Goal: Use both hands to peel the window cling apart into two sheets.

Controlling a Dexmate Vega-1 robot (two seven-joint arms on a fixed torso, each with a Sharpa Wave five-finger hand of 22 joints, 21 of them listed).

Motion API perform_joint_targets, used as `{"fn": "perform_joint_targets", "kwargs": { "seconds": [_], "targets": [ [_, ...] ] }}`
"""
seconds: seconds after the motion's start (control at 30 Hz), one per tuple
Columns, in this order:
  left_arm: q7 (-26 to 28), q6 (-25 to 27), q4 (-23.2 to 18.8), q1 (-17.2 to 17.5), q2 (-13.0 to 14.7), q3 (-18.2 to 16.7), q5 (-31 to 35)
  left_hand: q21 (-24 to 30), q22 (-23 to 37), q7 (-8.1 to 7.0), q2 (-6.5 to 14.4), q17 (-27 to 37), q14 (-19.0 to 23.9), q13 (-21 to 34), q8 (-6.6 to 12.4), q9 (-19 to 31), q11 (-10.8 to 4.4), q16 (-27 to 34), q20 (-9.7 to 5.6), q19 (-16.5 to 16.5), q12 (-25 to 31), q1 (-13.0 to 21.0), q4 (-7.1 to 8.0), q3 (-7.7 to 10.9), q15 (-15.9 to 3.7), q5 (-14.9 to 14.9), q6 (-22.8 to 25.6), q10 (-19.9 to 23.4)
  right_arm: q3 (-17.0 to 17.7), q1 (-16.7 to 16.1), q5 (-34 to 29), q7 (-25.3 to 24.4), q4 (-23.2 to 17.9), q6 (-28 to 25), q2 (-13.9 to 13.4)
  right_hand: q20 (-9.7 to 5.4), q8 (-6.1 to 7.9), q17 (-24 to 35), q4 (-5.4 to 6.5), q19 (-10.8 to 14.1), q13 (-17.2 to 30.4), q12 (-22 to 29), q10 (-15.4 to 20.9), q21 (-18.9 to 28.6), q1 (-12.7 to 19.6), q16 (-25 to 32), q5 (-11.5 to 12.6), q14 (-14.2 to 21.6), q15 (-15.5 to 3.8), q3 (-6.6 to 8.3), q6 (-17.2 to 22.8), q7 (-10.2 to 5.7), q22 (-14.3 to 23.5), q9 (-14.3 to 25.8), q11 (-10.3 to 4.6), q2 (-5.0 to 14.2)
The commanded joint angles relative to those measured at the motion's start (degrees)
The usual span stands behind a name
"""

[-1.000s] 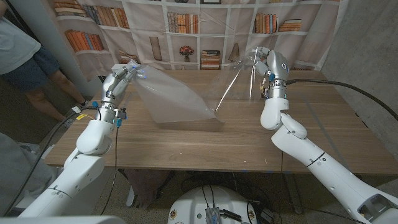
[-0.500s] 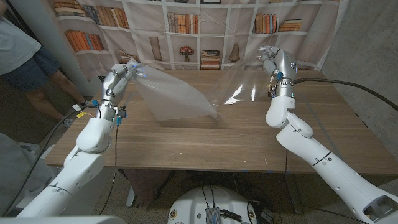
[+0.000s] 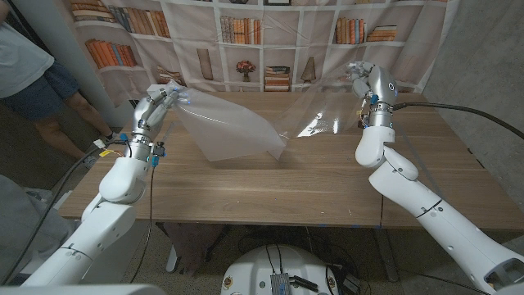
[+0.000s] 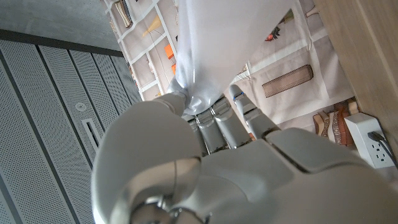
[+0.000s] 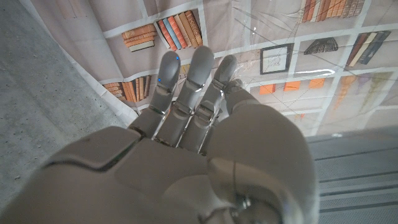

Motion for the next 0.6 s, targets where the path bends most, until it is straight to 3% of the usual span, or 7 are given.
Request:
{"fn": "perform_joint_targets", "kwargs": {
  "seconds": [0.03, 0.6],
  "targets": [
    [1.37, 0.93, -0.31, 0.79, -0.30, -0.78, 0.32, -0.02, 0.15, -0.12, 0.12, 0.27, 0.70, 0.13, 0.29, 0.18, -0.89, -0.13, -4.40, -0.39, -0.19, 0.05, 0.09, 0.40, -1.28, -0.05, 0.45, 0.93, 0.56, 0.30, 1.45, 1.77, 0.39, -1.32, -1.65, -9.09, 0.18, 0.03, -0.37, 0.53, 0.17, 0.31, 0.52, 0.44, -0.62, 0.44, 0.29, 0.72, -3.46, 0.21, 0.44, -0.13, 0.18, 0.18, 0.07, -0.05],
    [3.01, -0.23, 0.05, -0.30, -2.13, -0.16, 1.68, -0.16, 0.14, -0.03, 0.14, 0.32, 0.78, 0.13, 0.26, 0.14, -0.88, -0.23, -4.25, -0.48, -0.37, 0.06, 0.04, 0.50, -1.30, -0.13, 0.40, 1.06, 2.23, -0.94, 4.68, 1.50, 0.60, -3.60, -1.79, -9.11, 0.23, 0.00, -0.44, 0.56, 0.19, 0.31, 0.47, 0.42, -0.62, 0.52, 0.30, 0.76, -3.46, 0.24, 0.53, -0.11, 0.16, 0.23, 0.06, -0.04]
  ]
}}
